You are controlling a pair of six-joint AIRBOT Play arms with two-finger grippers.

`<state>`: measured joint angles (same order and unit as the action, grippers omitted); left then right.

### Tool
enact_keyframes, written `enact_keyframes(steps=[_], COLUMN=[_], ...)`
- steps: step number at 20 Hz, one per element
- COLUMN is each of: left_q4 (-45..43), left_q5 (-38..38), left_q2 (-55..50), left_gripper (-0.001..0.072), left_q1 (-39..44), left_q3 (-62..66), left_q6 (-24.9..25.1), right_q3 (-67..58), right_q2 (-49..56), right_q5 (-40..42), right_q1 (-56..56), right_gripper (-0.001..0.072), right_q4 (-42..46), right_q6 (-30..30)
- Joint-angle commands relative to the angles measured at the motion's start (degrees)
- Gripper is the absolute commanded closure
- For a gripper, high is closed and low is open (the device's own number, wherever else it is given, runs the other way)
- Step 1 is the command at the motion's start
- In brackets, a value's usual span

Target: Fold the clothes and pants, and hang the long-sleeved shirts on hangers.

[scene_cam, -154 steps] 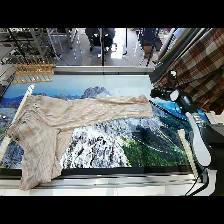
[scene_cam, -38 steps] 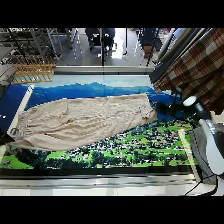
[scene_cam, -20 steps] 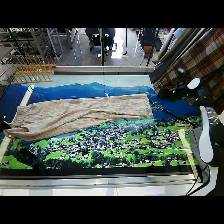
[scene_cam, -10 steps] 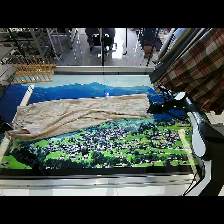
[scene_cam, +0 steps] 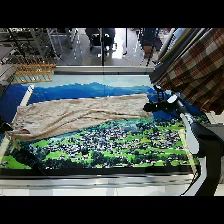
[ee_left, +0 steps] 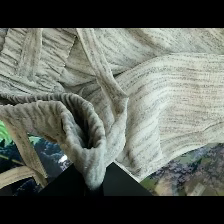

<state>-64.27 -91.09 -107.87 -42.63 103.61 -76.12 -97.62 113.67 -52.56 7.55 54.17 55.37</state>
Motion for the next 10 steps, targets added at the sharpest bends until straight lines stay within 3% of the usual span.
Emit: enact_keyframes(steps=[1,5,8,9,10], left_q4=[-0.04,-0.04,-0.04,-0.02,-0.04], left_q5=[-0.02,-0.02,-0.02,-0.02,-0.02], left_q2=[-0.02,-0.02,-0.02,-0.02,-0.02], left_gripper=[0.0686,0.0685,0.0685,0.0686,0.0685], left_q1=[0.0,0.0,0.02,0.02,0.02], left_q3=[0.04,0.04,0.04,0.04,0.04], left_q6=[0.04,0.04,0.04,0.04,0.02], right_q3=[-0.31,-6.99,-10.95,-10.95,-10.93], right_q2=[1.44,0.9,1.07,1.18,1.49], right_q5=[-1.97,1.46,18.29,21.27,21.07], right_q1=[-0.66,-2.14,-2.6,-2.58,-2.56], right_gripper=[0.0697,0.0698,0.0698,0.0698,0.0648], right_q4=[-3.21,-4.85,-4.68,-4.66,-4.37], right_q6=[-3.02,-2.47,7.98,8.57,8.39])
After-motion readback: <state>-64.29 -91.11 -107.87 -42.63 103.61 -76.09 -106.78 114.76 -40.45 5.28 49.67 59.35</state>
